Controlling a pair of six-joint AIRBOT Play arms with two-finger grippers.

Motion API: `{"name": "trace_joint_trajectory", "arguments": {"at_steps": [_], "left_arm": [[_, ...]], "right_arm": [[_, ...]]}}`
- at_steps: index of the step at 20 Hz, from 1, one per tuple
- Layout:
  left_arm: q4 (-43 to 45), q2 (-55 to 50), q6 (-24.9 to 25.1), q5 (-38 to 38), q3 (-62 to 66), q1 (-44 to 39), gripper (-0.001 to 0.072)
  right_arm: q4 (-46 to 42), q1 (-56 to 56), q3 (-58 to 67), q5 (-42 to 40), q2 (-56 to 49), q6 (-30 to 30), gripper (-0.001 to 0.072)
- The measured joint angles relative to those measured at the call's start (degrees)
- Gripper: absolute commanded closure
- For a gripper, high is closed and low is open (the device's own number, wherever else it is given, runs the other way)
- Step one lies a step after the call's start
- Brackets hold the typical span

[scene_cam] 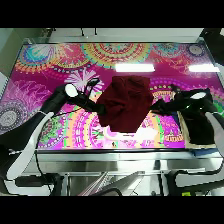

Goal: Fold the shirts.

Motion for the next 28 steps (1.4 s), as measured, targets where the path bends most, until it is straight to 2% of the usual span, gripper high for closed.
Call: {"name": "trace_joint_trajectory", "arguments": {"at_steps": [7, 8, 9, 10, 11, 12, 13, 22, 28], "left_arm": [[1.68, -6.10, -2.80, 4.09, 0.39, -4.96, 0.0116], [1.73, -6.69, -3.08, 4.35, 0.39, -5.27, 0.0116], [1.88, -7.15, -3.21, 4.72, 0.39, -5.46, 0.0117], [1.92, -7.50, -3.63, 5.11, 0.39, -5.62, 0.0119], [2.05, -7.69, -3.78, 5.53, 0.42, -5.68, 0.0256], [2.05, -7.87, -4.11, 5.86, 0.42, -5.75, 0.0515], [2.08, -8.00, -4.13, 6.19, 0.42, -5.64, 0.0697], [1.64, -5.38, -4.50, 4.35, 0.42, -1.77, 0.0696], [1.38, 6.60, -3.93, 1.11, 0.39, 4.48, 0.0696]], "right_arm": [[-0.37, 11.67, -5.70, -7.76, 0.13, 0.17, 0.0375], [-0.22, 12.48, -5.88, -8.46, 0.09, 0.17, 0.0534], [0.07, 13.00, -6.01, -9.01, 0.07, 0.17, 0.0636], [0.48, 13.40, -6.10, -9.46, 0.09, 0.15, 0.0637], [0.57, 13.66, -6.16, -9.73, 0.07, -0.09, 0.0684], [0.94, 13.88, -6.23, -9.92, 0.07, -0.31, 0.0694], [1.03, 14.01, -6.23, -10.05, 0.09, -0.52, 0.0695], [1.55, 14.29, -6.29, -8.70, 0.52, -1.11, 0.0696], [1.49, 8.87, -0.81, -1.77, 9.68, -0.68, 0.0696]]}}
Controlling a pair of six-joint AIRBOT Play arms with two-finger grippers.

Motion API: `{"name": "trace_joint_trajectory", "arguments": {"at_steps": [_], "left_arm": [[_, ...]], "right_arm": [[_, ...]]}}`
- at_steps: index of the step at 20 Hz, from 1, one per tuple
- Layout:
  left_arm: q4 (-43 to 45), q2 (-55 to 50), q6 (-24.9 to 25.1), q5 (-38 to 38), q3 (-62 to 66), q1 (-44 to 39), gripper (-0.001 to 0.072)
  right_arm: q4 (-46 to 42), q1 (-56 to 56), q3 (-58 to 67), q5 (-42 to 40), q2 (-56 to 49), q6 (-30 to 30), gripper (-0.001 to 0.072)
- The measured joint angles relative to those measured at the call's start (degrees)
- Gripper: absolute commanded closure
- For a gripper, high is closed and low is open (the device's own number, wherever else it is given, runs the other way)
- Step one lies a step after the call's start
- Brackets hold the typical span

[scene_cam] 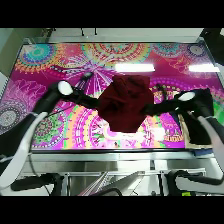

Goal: Fold the shirts.

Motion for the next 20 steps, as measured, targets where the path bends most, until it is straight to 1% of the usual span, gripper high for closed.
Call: {"name": "trace_joint_trajectory", "arguments": {"at_steps": [3, 4, 5, 7, 8, 9, 10, 13, 15, 20], "left_arm": [[-1.97, 9.11, 0.44, -2.23, 0.00, 5.73, 0.0696], [-2.71, 11.76, 0.61, -3.02, -0.17, 7.43, 0.0696], [-3.23, 14.25, 0.76, -3.67, -0.79, 9.07, 0.0696], [-3.65, 18.03, 1.05, -4.83, -3.32, 11.39, 0.0696], [-3.67, 19.47, 1.49, -5.09, -5.01, 12.28, 0.0696], [-3.67, 20.74, 1.92, -5.31, -7.06, 13.31, 0.0696], [-3.63, 21.66, 2.32, -5.33, -9.16, 14.53, 0.0695], [-3.48, 23.04, 3.06, -4.92, -14.56, 18.93, 0.0696], [-3.50, 22.95, 3.98, -5.03, -17.07, 21.90, 0.0696], [-5.55, 19.82, 6.47, -6.45, -19.32, 26.12, 0.0696]], "right_arm": [[0.13, -5.99, 6.19, 4.59, 8.20, 1.40, 0.0692], [-0.11, -7.63, 7.39, 5.57, 10.38, 2.21, 0.0602], [-1.11, -8.92, 8.09, 6.62, 12.28, 3.21, 0.0453], [-3.87, -10.19, 7.50, 7.76, 14.40, 5.57, 0.0448], [-4.87, -10.60, 6.10, 7.87, 15.06, 6.73, 0.0400], [-5.73, -10.88, 4.02, 7.82, 15.47, 7.76, 0.0290], [-6.38, -11.06, 1.62, 7.41, 15.72, 8.20, 0.0268], [-6.75, -11.39, -7.63, 3.74, 16.15, 8.81, 0.0268], [-5.29, -11.26, -13.25, 0.68, 15.87, 7.67, 0.0269], [-1.97, -5.16, -19.41, -7.67, 10.49, 5.27, 0.0272]]}}
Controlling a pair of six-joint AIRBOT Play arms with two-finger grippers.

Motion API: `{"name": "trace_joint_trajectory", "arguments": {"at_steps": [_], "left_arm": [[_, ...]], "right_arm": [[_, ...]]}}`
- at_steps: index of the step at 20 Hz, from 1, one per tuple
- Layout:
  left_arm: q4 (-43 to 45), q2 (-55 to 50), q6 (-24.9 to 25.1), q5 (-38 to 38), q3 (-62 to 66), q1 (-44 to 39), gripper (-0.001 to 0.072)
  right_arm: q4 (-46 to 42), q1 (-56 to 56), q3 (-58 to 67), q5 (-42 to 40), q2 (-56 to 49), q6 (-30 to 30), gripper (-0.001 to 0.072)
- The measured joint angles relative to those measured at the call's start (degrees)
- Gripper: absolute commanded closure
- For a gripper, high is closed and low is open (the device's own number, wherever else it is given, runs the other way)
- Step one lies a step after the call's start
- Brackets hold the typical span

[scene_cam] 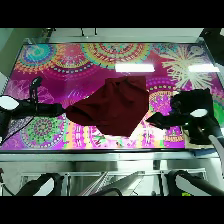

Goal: Fold the shirts.

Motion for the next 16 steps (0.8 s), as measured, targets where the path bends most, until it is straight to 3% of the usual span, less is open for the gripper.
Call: {"name": "trace_joint_trajectory", "arguments": {"at_steps": [5, 6, 7, 9, 13, 16], "left_arm": [[-0.72, -2.86, 1.57, -0.81, -0.42, 0.85, 0.0696], [-0.72, -2.99, 1.92, -0.96, -0.46, 0.90, 0.0695], [-0.79, -2.95, 1.99, -0.92, -0.46, 0.94, 0.0696], [-0.92, -2.32, 2.43, -0.74, -0.44, 0.98, 0.0695], [-0.98, -1.05, 2.75, -1.73, 2.38, 1.27, 0.0696], [-2.25, -0.68, 1.31, -6.84, 8.28, 3.74, 0.0696]], "right_arm": [[4.52, 9.11, -0.92, -8.55, -9.16, -1.20, 0.0283], [7.21, 10.40, -0.74, -9.44, -10.58, -2.69, 0.0361], [9.16, 11.30, -0.61, -10.27, -11.72, -4.35, 0.0518], [12.66, 12.37, -0.13, -12.52, -13.35, -8.37, 0.0698], [19.98, 13.00, 4.90, -9.97, -13.25, -15.61, 0.0695], [22.14, 11.63, 12.37, -3.04, -7.98, -16.79, 0.0695]]}}
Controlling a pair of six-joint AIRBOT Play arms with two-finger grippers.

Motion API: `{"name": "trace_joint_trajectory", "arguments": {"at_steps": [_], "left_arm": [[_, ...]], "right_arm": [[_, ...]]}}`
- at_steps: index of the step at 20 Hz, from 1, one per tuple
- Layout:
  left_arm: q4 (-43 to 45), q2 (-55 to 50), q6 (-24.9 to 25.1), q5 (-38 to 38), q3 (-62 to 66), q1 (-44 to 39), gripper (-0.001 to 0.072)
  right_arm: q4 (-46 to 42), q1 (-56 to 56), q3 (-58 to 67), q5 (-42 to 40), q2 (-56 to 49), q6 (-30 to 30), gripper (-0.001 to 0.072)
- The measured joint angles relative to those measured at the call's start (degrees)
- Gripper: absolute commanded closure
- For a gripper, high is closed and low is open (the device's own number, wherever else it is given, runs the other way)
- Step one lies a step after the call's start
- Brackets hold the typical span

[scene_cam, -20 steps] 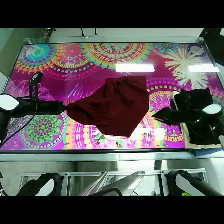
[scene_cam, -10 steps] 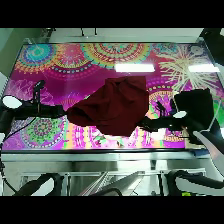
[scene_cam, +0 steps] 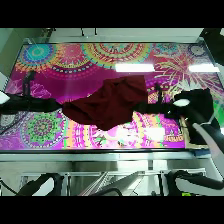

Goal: Fold the shirts.

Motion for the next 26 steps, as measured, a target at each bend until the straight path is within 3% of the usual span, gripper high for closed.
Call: {"name": "trace_joint_trajectory", "arguments": {"at_steps": [3, 7, 11, 16, 18, 20, 23, 26], "left_arm": [[-7.10, 1.86, -0.98, -4.87, 6.71, 6.16, 0.0696], [-30.12, 8.57, 0.39, -7.72, 14.88, 19.26, 0.0696], [-52.48, 13.73, 2.97, -9.75, 23.30, 31.54, 0.0696], [-61.68, 10.54, 2.08, -11.30, 32.48, 36.02, 0.0696], [-62.14, 9.14, 2.03, -11.91, 33.22, 35.06, 0.0696], [-56.76, 8.20, 2.08, -10.86, 31.61, 31.41, 0.0696], [-39.60, 5.77, 2.58, -2.99, 26.03, 20.46, 0.0695], [-22.03, -0.96, 2.99, 6.80, 20.26, 8.76, 0.0696]], "right_arm": [[1.01, -4.20, 10.67, 4.87, 9.66, 0.85, 0.0696], [-0.11, -14.71, 30.21, 7.80, 20.85, 3.39, 0.0696], [-2.54, -23.74, 46.53, 8.50, 25.09, 5.53, 0.0696], [-3.04, -29.05, 53.59, 12.33, 21.86, 8.09, 0.0696], [-0.81, -29.64, 53.16, 15.37, 17.99, 8.31, 0.0696], [0.98, -28.02, 50.38, 17.16, 13.86, 7.58, 0.0696], [-1.84, -20.96, 42.97, 15.89, 6.56, 5.92, 0.0696], [-8.96, -13.70, 35.36, 9.42, -3.50, 4.98, 0.0695]]}}
